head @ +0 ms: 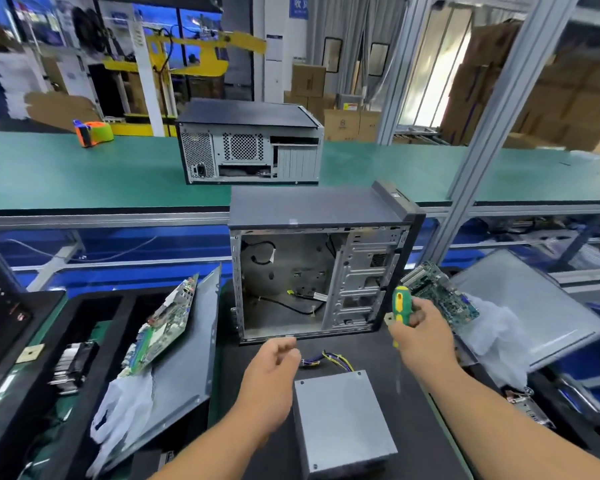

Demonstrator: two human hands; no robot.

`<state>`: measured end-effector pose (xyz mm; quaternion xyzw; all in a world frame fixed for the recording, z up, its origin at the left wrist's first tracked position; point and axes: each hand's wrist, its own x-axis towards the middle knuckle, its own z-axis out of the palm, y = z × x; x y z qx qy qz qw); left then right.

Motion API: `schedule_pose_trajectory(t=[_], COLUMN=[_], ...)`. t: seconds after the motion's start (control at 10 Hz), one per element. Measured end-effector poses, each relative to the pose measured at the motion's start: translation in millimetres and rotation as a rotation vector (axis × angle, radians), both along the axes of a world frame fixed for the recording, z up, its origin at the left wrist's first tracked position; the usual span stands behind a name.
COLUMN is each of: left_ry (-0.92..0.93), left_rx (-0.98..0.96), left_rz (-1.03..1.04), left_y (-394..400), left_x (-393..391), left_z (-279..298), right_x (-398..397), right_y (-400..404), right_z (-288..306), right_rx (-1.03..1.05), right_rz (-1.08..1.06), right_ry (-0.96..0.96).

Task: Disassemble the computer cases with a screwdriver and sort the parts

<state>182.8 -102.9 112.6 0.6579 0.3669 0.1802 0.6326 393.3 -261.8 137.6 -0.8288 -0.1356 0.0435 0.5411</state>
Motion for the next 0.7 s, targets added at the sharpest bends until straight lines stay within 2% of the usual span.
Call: schedule_pose_trajectory(t=[0.2, 0.4, 0.5, 0.6, 0.7], left_ry=[-0.047, -0.004, 0.010, 0.047, 0.052], left_rx=[0.021, -0.054, -0.005, 0.026, 0.011], left_rz=[-0.106, -0.120, -0.089, -0.013, 0.025], left_y=[-17.1, -37.5, -40.0, -42.7, -46.0], left_x=[18.4, 26.7, 33.1, 38.4, 46.0], left_z=[25.6, 23.7, 13.3, 7.9, -0.1], right_x=[-44.5, -70.2, -64.4, -58.0, -44.8], right_y=[46.0, 54.6, 49.7, 40.2, 31.9], right_z=[28.4, 15.9, 10.4, 12.3, 7.4], right_rx=[0.178, 0.225, 0.257, 0.235, 0.163], right_rz=[0.263, 0.366, 0.408, 0.488, 0.490], right_ry=[0.242, 0.498, 0.545, 0.619, 0.611])
